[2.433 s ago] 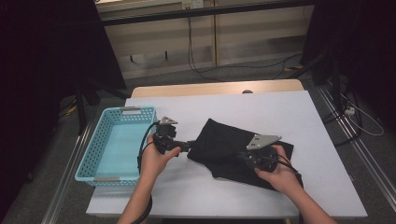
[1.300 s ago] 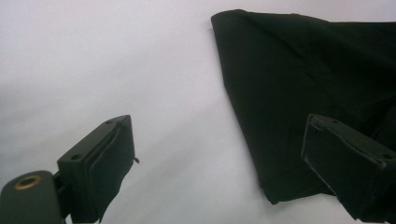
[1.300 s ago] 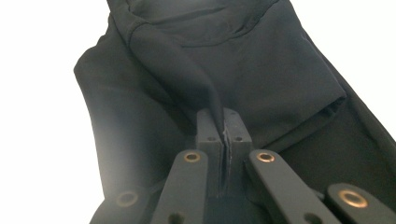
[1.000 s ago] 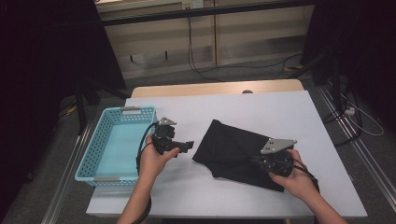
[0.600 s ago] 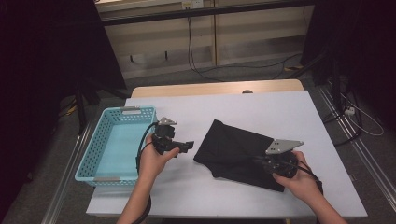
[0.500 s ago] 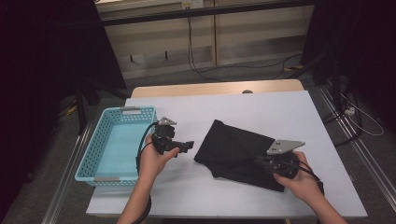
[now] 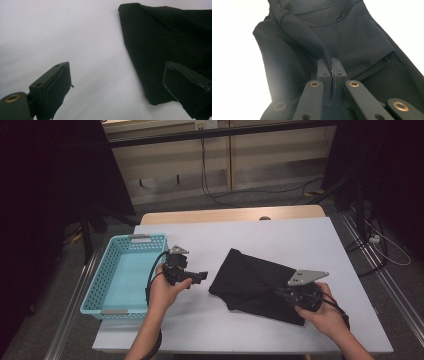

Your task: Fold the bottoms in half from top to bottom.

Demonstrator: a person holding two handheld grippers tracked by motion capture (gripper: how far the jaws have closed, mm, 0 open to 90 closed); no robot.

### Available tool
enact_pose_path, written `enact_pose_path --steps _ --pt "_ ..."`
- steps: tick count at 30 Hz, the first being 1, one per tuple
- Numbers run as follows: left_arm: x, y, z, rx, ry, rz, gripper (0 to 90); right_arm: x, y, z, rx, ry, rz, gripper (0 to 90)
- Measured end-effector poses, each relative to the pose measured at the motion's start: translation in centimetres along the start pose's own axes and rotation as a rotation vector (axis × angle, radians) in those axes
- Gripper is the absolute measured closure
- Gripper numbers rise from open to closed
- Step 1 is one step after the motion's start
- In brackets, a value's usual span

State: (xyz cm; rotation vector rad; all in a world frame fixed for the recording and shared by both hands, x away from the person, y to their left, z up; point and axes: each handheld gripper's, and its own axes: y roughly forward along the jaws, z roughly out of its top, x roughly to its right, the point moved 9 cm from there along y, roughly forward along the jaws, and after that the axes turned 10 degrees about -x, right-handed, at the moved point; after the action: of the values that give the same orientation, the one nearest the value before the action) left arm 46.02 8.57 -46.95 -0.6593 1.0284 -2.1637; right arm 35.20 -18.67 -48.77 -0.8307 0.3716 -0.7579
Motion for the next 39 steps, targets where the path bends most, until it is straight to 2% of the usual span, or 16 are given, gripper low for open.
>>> enact_pose_path --steps 5,19,29,39 --pt "-0.2 -0.2 0.1 0.014 -0.007 0.002 8.2 0.1 -0.3 -0.1 -0.002 0.004 -0.003 88.4" --pt "-0.2 -0.2 -0.1 0.007 -0.003 0.003 7.9 0.2 -0.5 -0.8 -0.002 0.014 -0.009 88.4" --pt "-0.1 -0.2 -0.1 0.004 0.004 0.004 7.9 0.7 -1.4 -1.4 0.014 0.032 -0.02 88.4" --pt "-0.1 -0.2 -0.1 0.001 0.002 -0.003 7.9 0.7 -2.0 -1.4 0.011 0.024 -0.033 88.4"
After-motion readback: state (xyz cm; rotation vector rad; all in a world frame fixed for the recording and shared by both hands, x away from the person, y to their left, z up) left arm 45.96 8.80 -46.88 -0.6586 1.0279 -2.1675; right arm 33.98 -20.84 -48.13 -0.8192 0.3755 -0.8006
